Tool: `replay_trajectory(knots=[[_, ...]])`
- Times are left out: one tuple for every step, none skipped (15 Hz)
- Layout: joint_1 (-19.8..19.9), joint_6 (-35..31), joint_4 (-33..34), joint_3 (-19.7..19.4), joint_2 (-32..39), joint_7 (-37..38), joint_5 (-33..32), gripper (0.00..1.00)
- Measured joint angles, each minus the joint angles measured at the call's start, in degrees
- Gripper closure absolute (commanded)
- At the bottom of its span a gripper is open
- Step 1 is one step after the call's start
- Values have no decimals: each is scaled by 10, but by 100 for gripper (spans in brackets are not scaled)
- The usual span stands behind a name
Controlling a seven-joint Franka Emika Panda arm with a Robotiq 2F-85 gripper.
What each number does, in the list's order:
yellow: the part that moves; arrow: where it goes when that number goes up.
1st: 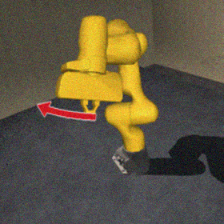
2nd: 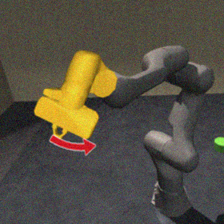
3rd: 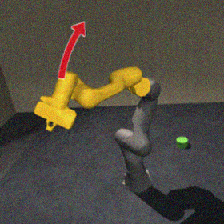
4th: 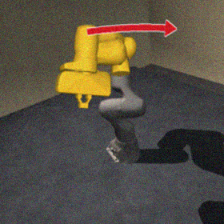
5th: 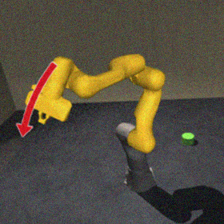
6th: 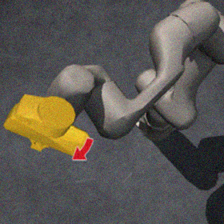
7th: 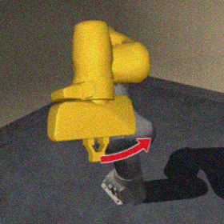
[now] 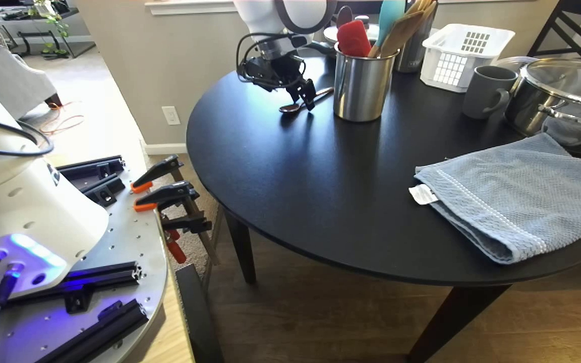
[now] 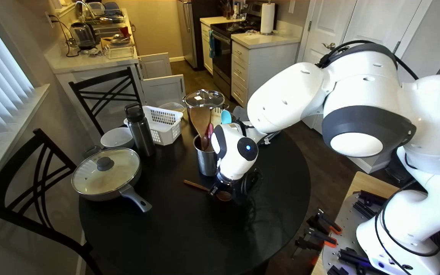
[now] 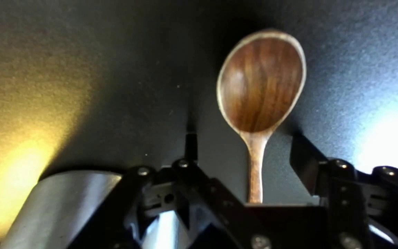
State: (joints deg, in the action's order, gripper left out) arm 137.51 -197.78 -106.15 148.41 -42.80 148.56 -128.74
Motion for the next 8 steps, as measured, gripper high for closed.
replay_trajectory(knots=[[0,0,2,1,0,0,0,69],[1,0,5,2,0,0,0,76],[2,0,6,3,0,0,0,81],[3,0,7,5,1,0,0,87],[2,-1,7,6,2,-1,2,95],[0,-1,5,6,3,-2,7,98],[-3,-1,2,6,4,-6,13,100],[-6,-1,-3,6,7,-7,15,100]])
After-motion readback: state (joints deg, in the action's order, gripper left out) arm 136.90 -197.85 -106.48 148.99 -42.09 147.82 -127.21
